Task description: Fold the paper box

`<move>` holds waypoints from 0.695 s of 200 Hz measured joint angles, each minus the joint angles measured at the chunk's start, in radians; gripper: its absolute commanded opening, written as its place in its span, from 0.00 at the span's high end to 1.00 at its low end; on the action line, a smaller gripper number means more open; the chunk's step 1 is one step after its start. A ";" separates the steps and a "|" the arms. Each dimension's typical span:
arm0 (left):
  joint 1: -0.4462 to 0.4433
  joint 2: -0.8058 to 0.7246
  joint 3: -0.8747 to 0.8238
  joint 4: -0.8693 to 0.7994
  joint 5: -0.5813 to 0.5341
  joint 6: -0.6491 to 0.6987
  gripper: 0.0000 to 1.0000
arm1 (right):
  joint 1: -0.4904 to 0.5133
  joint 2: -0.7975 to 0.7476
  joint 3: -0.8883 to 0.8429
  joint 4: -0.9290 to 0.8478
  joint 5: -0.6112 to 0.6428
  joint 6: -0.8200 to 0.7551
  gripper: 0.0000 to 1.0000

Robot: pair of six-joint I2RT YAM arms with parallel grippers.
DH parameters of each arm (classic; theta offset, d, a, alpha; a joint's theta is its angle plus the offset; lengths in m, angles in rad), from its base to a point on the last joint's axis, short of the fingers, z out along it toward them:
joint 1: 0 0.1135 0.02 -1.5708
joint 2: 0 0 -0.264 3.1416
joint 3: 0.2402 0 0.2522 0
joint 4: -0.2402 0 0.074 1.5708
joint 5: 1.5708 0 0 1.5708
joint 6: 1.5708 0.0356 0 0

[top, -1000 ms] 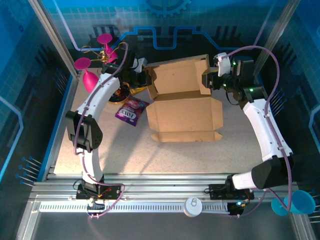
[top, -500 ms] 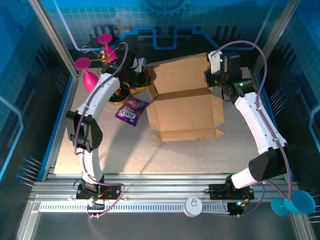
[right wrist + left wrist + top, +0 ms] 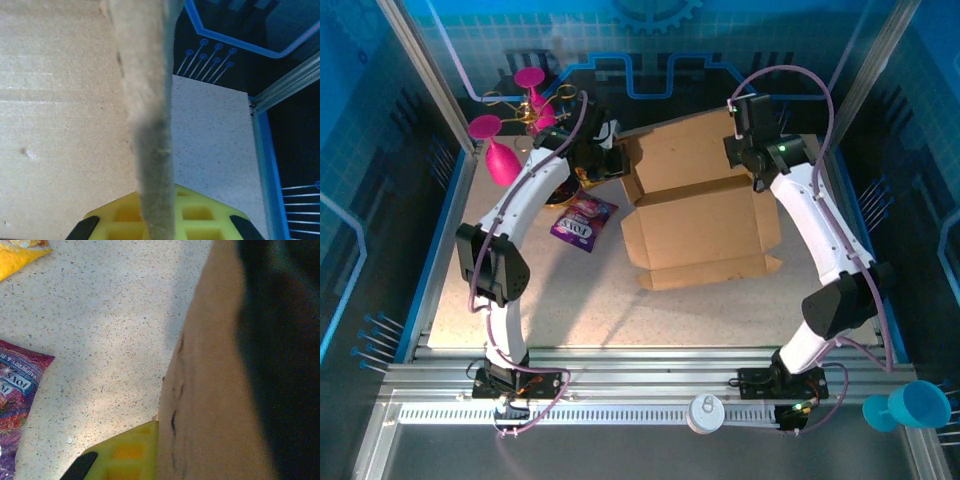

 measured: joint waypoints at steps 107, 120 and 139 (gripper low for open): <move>-0.068 0.066 0.136 -0.156 -0.218 -0.101 1.00 | 0.060 0.135 0.190 -0.252 0.149 0.143 1.00; -0.071 0.066 0.136 -0.158 -0.245 -0.101 1.00 | 0.070 0.135 0.192 -0.260 0.150 0.154 1.00; -0.074 0.066 0.135 -0.158 -0.275 -0.101 1.00 | 0.080 0.135 0.193 -0.272 0.149 0.174 1.00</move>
